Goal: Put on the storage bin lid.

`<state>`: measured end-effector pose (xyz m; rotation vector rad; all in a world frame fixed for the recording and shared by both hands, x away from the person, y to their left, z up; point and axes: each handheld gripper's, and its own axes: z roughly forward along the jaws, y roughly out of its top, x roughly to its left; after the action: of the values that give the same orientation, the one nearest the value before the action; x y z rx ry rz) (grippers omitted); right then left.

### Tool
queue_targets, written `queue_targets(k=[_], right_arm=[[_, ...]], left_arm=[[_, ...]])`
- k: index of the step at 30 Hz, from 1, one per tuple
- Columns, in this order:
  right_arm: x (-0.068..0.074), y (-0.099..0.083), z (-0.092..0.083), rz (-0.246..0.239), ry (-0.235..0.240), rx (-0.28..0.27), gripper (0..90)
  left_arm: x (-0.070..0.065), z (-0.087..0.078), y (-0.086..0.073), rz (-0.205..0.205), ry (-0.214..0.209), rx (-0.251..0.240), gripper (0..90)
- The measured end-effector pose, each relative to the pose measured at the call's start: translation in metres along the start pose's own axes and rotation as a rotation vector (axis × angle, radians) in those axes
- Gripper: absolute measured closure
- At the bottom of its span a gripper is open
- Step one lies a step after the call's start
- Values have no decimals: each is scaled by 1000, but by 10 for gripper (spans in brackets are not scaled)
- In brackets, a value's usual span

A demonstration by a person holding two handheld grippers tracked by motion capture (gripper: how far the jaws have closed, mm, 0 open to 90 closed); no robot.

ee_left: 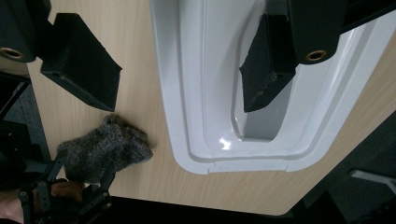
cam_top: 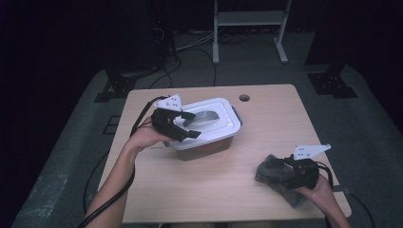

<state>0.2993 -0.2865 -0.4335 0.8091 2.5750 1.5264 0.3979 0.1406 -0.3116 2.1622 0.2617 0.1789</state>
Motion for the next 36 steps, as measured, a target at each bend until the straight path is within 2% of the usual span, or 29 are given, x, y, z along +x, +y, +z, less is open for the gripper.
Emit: queue_targets(k=[16, 21, 27, 36], right_arm=[[0, -1, 2, 3, -1, 11, 248], [0, -1, 3, 0, -2, 19, 246], [2, -1, 3, -2, -7, 25, 246], [2, -2, 2, 2, -11, 23, 246]], left_arm=[[-18, -18, -22, -37, 13, -22, 220], [-25, -24, -29, -36, 21, -30, 205], [-33, -32, -43, -49, 36, -41, 195], [-45, -41, -61, -53, 49, -32, 183]])
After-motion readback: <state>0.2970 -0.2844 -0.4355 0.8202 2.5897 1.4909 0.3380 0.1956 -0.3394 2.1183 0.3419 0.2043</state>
